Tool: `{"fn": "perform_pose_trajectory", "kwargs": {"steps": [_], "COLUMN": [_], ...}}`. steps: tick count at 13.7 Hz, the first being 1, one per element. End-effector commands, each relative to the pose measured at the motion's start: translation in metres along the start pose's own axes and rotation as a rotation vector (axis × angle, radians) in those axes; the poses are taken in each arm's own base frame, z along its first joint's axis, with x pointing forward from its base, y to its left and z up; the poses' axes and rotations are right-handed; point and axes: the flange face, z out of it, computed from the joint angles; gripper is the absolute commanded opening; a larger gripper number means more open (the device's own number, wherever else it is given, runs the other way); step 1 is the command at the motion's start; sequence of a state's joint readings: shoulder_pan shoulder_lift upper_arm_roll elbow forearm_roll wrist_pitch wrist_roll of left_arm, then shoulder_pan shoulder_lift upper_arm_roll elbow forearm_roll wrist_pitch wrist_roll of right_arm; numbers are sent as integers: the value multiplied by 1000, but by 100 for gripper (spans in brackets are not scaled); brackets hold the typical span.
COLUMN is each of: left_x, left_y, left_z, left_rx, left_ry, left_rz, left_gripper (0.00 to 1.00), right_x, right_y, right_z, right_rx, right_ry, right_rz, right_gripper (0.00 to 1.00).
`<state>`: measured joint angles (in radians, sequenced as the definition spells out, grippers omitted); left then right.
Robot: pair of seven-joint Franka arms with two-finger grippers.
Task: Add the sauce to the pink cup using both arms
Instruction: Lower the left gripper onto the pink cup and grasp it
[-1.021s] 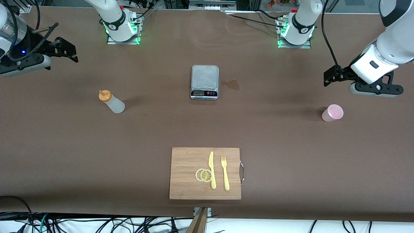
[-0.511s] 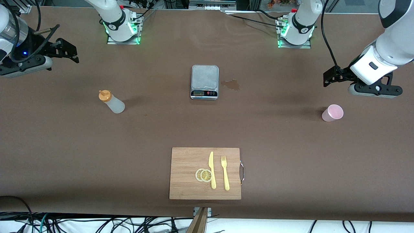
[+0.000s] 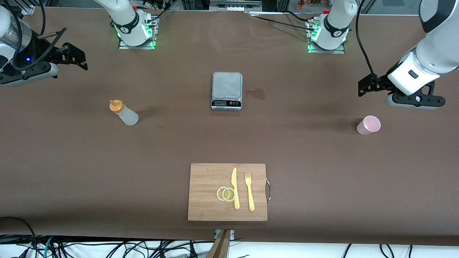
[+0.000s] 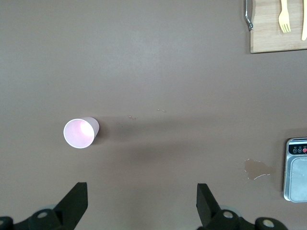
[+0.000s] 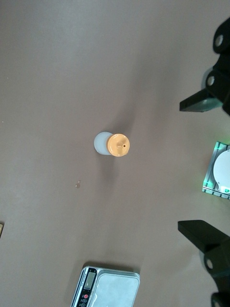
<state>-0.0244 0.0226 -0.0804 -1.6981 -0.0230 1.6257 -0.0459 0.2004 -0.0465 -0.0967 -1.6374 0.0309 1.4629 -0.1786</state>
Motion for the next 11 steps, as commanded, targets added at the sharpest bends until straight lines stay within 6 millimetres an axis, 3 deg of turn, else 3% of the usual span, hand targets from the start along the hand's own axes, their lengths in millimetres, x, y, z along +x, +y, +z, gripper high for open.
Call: {"fn": "perform_pose_trajectory", "kwargs": {"steps": [1,2,3,5,6,8,11], "left_x": [7,7,12,19,20,29,25], "left_y": [-12,-25,-59,-95,-125,-151,-186], "left_z": [15,22,38,63,78,119,182], "left_rx": [-1,-7,-30,-46,-22,61,79], "left_ry": [-74,-101,-135,-177,-203,-233,-115], "left_rz": [4,27,44,101,81,134,189], "left_gripper": [100,100,100,100,100,100,100], "right_x": [1,4,5,5,3,5,8], "right_y": [0,0,0,-1,-2,-4,-4], "right_z": [4,4,4,4,2,3,6], "right_rx": [3,1,0,0,0,-1,-1], "right_ry": [-11,-4,-1,-2,-1,0,-1], "right_rz": [-7,-9,-9,-19,-21,-24,-22], "right_gripper": [100,100,100,100,100,100,100]}}
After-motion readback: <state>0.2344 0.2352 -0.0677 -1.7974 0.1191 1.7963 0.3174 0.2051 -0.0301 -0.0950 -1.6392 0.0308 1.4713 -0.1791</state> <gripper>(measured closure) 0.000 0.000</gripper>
